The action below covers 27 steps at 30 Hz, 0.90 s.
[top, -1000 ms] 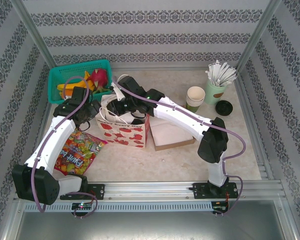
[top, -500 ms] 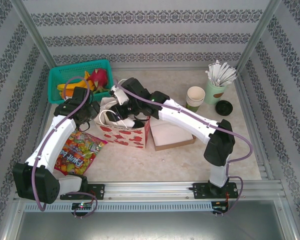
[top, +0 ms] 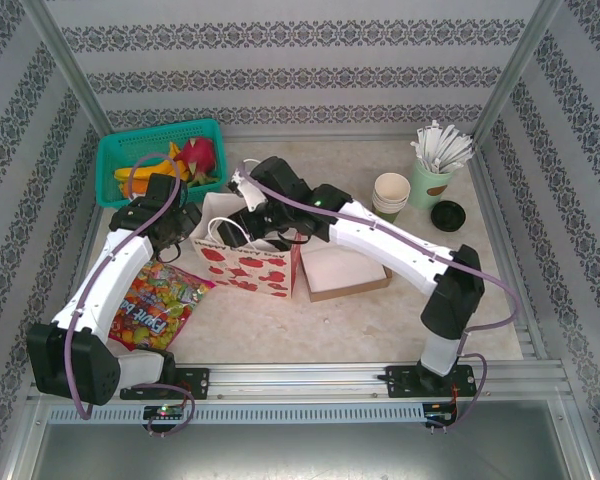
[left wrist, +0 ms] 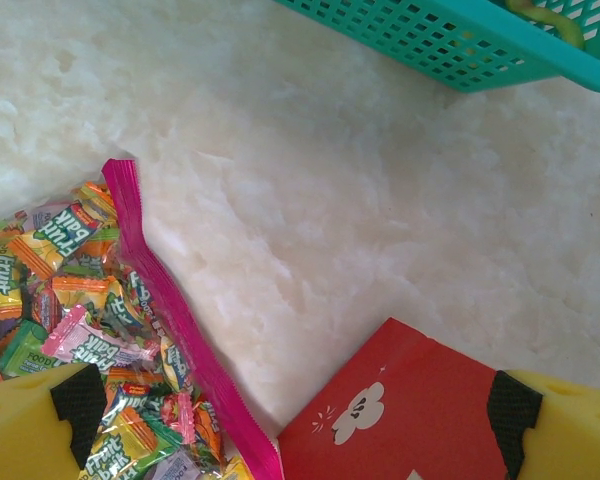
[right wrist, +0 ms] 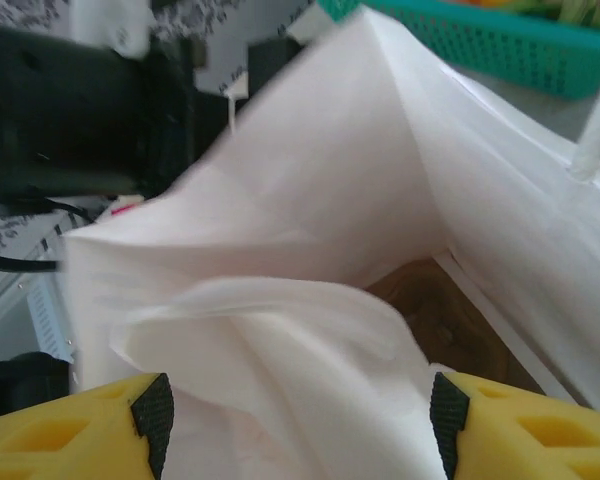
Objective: Pack the takeout coffee
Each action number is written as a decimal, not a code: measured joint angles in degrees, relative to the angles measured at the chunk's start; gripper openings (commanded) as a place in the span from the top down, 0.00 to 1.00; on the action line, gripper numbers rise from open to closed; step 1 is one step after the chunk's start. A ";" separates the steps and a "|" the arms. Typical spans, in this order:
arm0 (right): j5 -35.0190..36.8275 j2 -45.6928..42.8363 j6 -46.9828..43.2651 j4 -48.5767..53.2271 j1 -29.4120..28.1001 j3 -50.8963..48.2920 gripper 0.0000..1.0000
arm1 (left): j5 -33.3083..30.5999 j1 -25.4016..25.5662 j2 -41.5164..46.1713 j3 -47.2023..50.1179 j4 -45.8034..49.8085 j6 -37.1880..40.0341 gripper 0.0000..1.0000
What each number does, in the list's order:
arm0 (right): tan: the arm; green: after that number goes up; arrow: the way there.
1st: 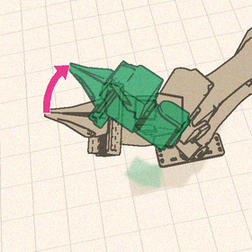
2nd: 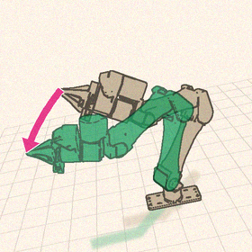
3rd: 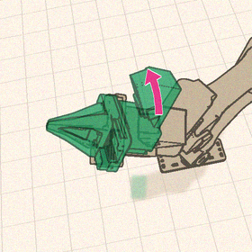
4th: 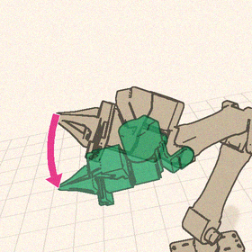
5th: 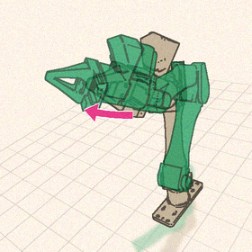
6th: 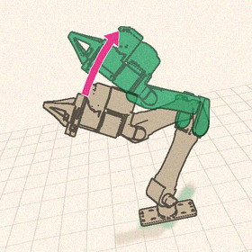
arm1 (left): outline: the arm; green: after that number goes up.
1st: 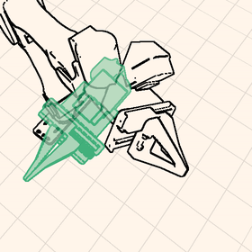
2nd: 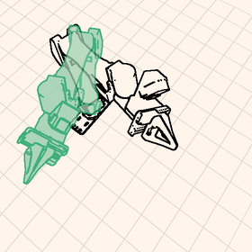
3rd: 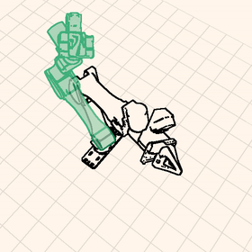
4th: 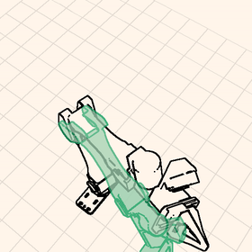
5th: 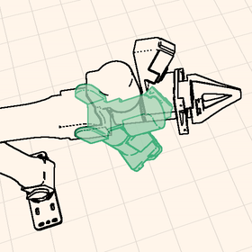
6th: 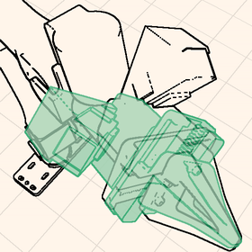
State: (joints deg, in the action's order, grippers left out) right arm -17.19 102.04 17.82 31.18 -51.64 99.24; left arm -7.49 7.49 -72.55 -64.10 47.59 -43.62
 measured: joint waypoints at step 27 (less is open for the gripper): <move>5.35 -12.46 -7.56 1.11 4.74 -3.54 0.32 | 2.36 3.30 0.59 1.01 5.77 -4.04 0.01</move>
State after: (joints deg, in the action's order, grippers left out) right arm -11.84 89.58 10.26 32.29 -46.89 95.70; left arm -5.13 10.79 -71.96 -63.09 53.36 -47.66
